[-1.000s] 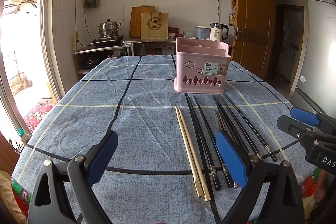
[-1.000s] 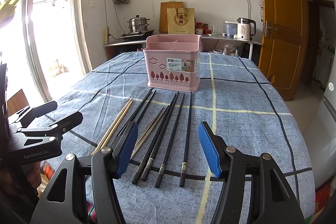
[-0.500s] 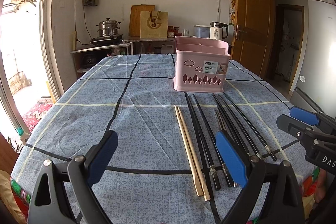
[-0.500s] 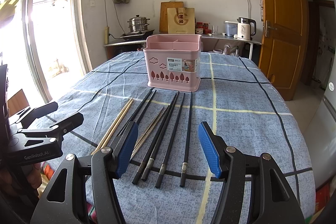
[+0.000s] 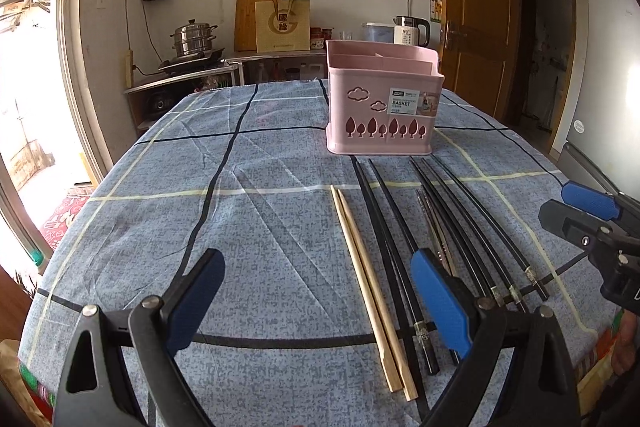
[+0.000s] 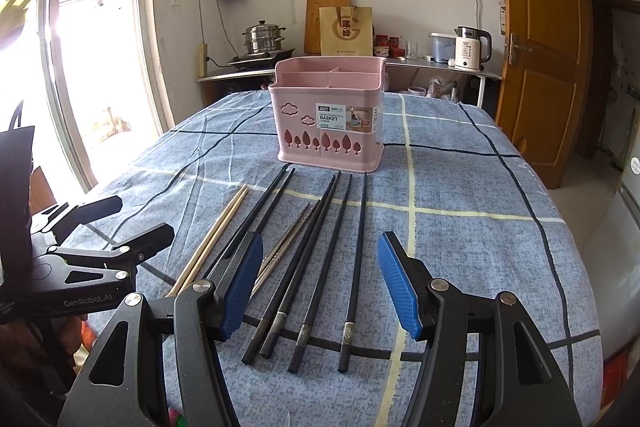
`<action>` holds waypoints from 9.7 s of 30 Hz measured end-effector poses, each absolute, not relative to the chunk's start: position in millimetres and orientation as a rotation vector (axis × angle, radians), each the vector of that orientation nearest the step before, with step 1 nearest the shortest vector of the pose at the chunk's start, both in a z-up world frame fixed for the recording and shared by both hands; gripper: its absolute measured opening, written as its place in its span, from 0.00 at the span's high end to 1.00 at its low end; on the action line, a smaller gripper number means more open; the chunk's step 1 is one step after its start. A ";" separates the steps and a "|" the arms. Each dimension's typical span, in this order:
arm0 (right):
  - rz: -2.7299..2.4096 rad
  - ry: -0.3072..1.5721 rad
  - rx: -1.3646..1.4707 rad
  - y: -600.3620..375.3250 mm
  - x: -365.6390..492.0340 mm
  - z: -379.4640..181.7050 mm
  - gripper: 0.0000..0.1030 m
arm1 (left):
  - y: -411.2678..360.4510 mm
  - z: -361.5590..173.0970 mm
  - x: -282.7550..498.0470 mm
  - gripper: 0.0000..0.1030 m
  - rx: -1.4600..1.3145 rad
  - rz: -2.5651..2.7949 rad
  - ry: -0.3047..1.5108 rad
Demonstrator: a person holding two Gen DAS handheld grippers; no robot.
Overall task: Organize utensils
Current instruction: 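Move both tools forward toward the pair of wooden chopsticks, then close the left tool on one wooden chopstick while the right tool grasps the other, then lift both wooden chopsticks and carry them above the pink basket, then open the left tool over the basket while the right tool releases its chopstick, then lower both tools and grasp one black chopstick each, then lift both black chopsticks and carry them above the pink basket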
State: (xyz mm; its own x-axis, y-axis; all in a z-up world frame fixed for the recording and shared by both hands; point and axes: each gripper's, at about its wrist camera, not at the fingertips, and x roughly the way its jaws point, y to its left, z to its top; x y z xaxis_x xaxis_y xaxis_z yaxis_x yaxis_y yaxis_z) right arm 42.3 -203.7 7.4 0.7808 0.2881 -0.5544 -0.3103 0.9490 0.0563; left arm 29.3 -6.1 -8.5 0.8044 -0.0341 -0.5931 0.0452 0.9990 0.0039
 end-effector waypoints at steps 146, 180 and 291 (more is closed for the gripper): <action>0.468 0.483 0.000 -158.4 161.4 145.6 0.96 | 30.8 148.5 150.6 0.95 -0.109 -0.374 0.606; 0.429 0.525 0.124 -179.7 261.9 119.6 0.96 | 10.8 129.7 271.4 0.94 -0.168 -0.347 0.620; 0.381 0.657 0.032 -201.5 163.5 60.4 0.95 | -36.0 69.2 144.5 0.95 -0.118 -0.453 0.747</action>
